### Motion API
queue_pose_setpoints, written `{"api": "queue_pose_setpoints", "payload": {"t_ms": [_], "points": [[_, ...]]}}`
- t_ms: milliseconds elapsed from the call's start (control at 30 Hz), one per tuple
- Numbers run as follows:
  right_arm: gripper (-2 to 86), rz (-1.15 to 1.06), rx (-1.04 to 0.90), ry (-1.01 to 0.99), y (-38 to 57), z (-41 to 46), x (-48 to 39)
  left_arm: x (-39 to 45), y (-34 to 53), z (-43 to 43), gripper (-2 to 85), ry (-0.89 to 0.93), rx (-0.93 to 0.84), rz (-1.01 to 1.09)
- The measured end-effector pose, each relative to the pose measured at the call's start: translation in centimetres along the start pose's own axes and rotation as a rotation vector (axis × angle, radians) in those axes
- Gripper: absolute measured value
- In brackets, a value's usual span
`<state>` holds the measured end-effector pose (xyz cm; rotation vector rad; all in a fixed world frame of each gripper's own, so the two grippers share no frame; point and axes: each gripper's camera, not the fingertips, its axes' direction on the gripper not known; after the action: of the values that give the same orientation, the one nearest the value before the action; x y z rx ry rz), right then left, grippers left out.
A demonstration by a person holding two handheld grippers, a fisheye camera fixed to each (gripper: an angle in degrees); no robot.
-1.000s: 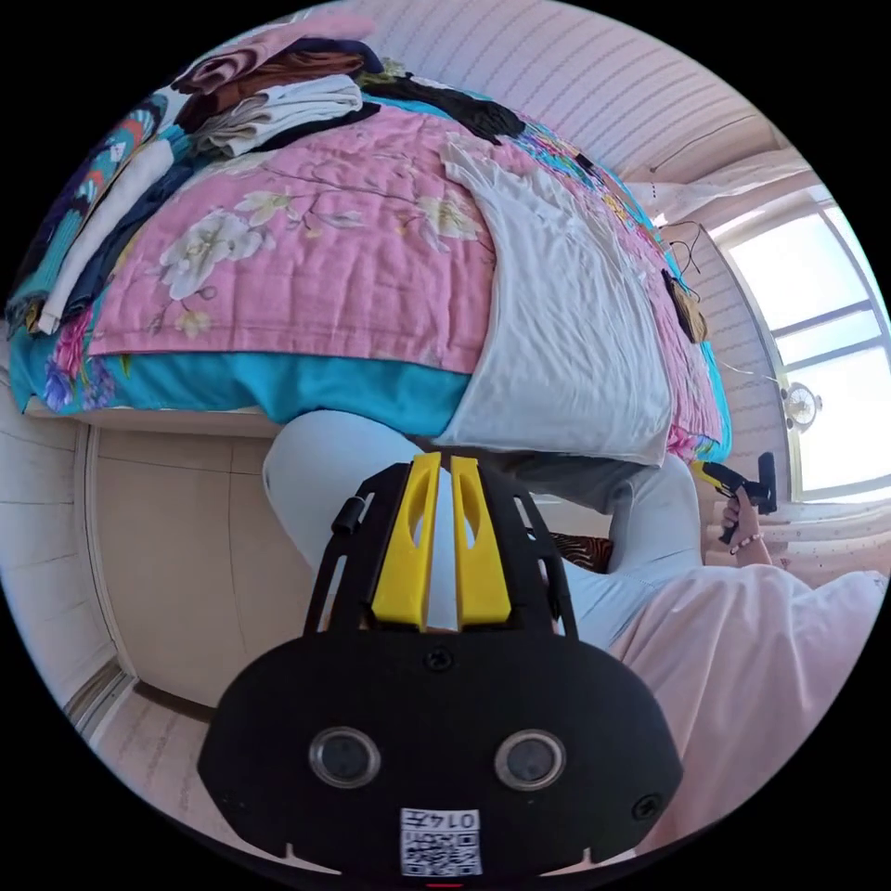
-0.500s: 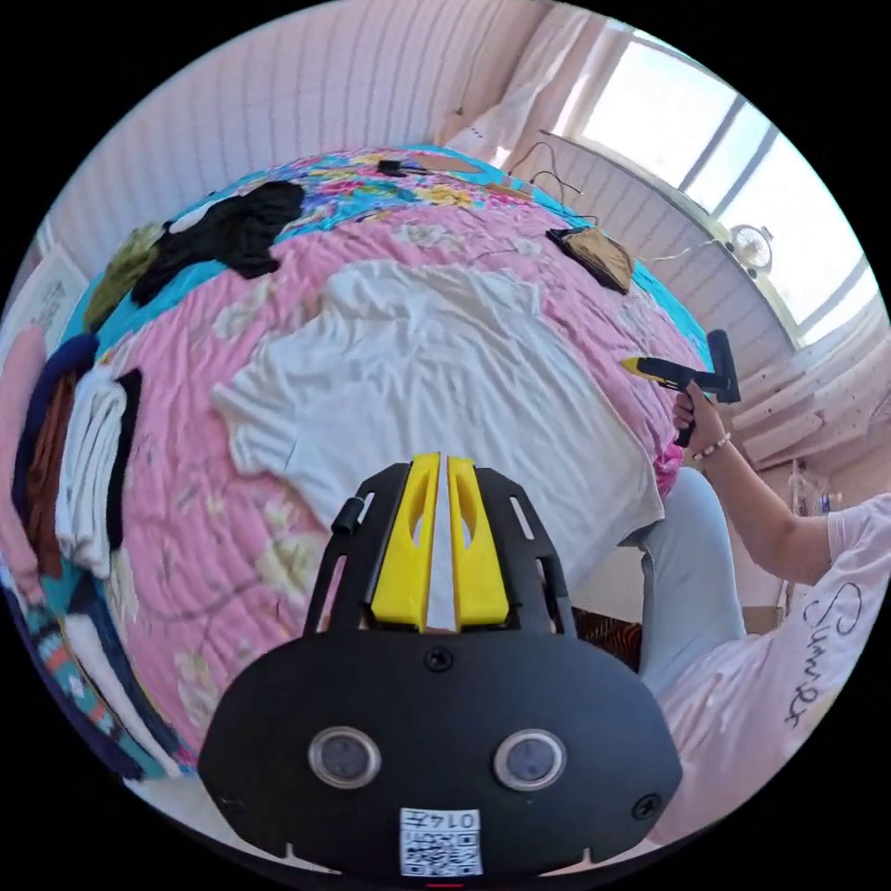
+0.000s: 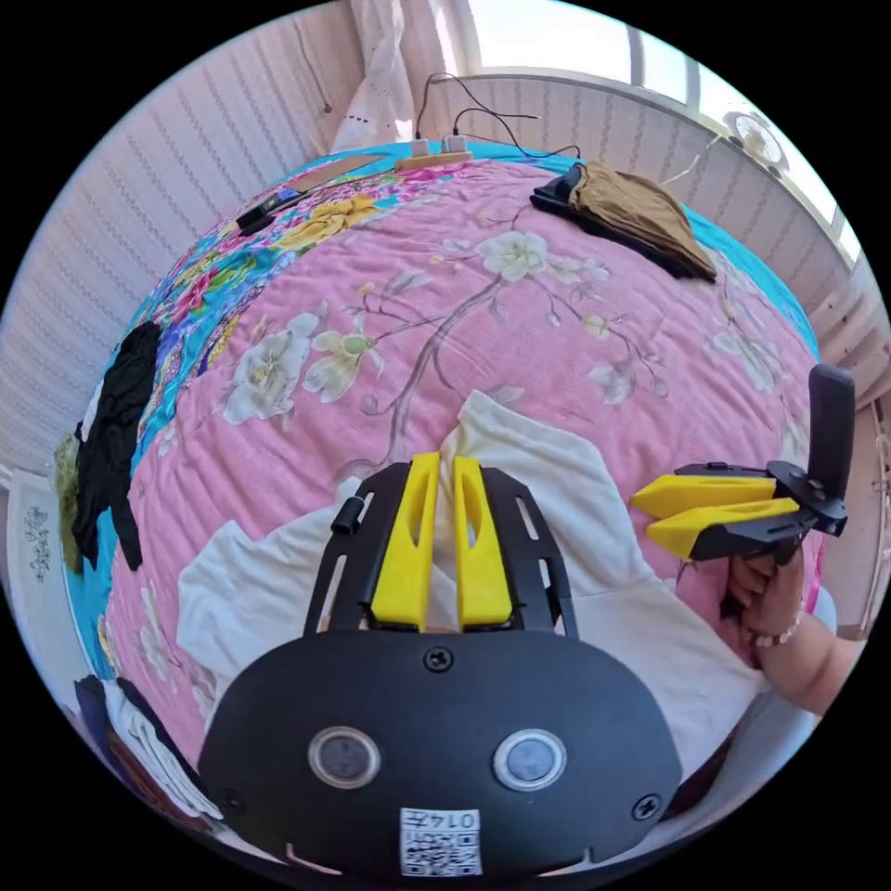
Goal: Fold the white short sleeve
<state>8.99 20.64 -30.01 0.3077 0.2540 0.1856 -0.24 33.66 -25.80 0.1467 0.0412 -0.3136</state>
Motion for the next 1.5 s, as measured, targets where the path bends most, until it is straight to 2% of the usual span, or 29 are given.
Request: {"api": "queue_pose_setpoints", "payload": {"t_ms": [200, 400, 567, 733, 867, 1033, 1133, 1167, 1200, 1267, 1367, 1500], "points": [[6.5, 0.031, -0.076, 0.015, -1.9, 0.7, 0.5, -0.9, 1.2, 1.5, -0.9, 0.008, 0.027, -0.051], [5.6, 0.045, -0.102, 0.013, -3.2, 0.9, 0.7, -1.5, 1.6, 1.6, -1.0, -0.122, 0.025, -0.102], [5.6, 0.029, -0.100, -0.013, -4.0, 0.9, 0.4, -2.5, 2.4, 2.5, -0.8, -0.061, 0.013, -0.083], [6.9, -0.003, -0.115, -0.027, -4.8, 1.2, -0.4, -3.9, 0.9, 0.3, 1.9, 0.044, 0.064, -0.161], [8.5, -0.060, -0.176, 0.082, -5.6, 2.6, -2.4, -3.7, -0.5, -0.5, 3.8, 0.090, 0.127, -0.140], [9.8, -0.056, -0.199, 0.099, -7.1, 3.5, -3.5, -3.6, -1.6, 4.4, 5.7, 0.105, -0.008, -0.149], [6.4, -0.094, -0.291, 0.159, -8.6, 5.4, -4.1, -3.7, -1.5, 4.8, 4.4, 0.123, 0.034, -0.132], [4.4, -0.083, -0.283, 0.121, -8.6, 5.4, -3.9, -3.7, -1.5, 4.7, 3.8, 0.127, 0.036, -0.128], [2.7, -0.099, -0.262, 0.003, -8.5, 4.8, -3.7, -3.7, -1.7, 4.5, 2.3, 0.135, 0.042, -0.114], [1.8, -0.087, -0.179, -0.070, -8.3, 3.5, -3.4, -3.3, -2.3, 3.8, 0.1, 0.137, 0.065, -0.070], [1.1, -0.111, -0.044, -0.020, -8.6, 1.0, -4.2, -2.2, -4.4, 2.3, -0.7, 0.158, 0.146, 0.006], [0.7, -0.138, -0.039, 0.124, -9.5, -0.3, -5.7, 0.3, -8.4, 2.3, -0.9, 0.165, 0.182, 0.089]]}}
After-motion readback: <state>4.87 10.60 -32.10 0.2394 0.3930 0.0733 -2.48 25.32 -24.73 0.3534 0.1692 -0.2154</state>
